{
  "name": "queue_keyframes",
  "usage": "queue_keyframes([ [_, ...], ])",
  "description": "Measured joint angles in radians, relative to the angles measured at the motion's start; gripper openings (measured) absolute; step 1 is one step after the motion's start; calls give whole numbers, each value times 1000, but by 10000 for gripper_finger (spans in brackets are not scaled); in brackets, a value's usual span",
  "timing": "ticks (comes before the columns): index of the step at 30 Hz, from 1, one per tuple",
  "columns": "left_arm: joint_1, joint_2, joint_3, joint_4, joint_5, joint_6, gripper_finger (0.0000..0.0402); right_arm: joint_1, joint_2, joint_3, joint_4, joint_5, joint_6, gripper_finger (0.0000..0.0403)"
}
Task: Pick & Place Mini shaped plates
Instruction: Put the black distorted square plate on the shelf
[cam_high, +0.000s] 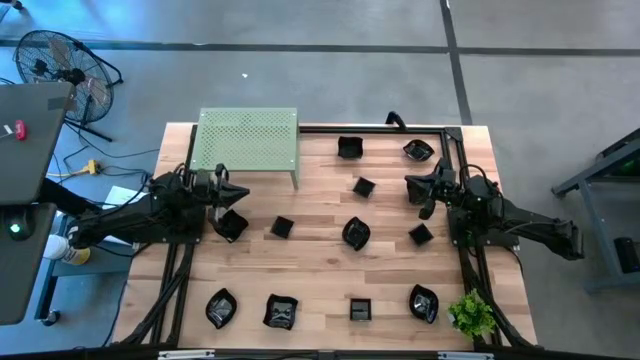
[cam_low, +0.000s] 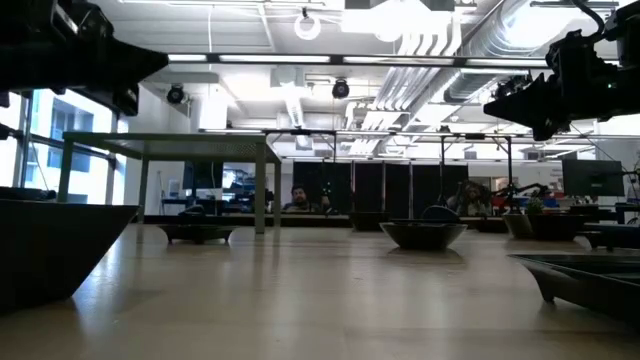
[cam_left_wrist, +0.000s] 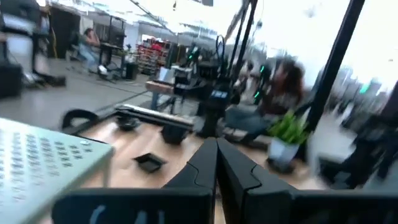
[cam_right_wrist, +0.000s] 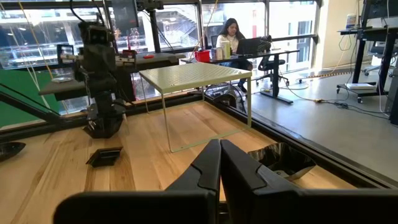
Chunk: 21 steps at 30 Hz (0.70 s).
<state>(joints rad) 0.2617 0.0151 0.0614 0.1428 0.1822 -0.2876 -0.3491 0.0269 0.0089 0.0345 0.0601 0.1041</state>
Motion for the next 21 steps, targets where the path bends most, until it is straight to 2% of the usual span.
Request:
queue_keyframes([
  [2, 0, 0, 0, 14, 10, -104, 1, 0, 0, 0, 0, 0, 0, 5],
  [5, 0, 6, 33, -39, 38, -129, 1, 0, 0, 0, 0, 0, 0, 5],
  [7, 0, 24, 95, -198, 44, -124, 1, 0, 0, 0, 0, 0, 0, 5],
  [9, -1, 61, 168, -391, -5, -91, 1, 0, 0, 0, 0, 0, 0, 5],
  [12, 0, 147, 272, -578, -91, -102, 1, 0, 0, 0, 0, 0, 0, 5],
  [21, 0, 448, 449, -762, -100, -173, 1, 0, 0, 0, 0, 0, 0, 5],
])
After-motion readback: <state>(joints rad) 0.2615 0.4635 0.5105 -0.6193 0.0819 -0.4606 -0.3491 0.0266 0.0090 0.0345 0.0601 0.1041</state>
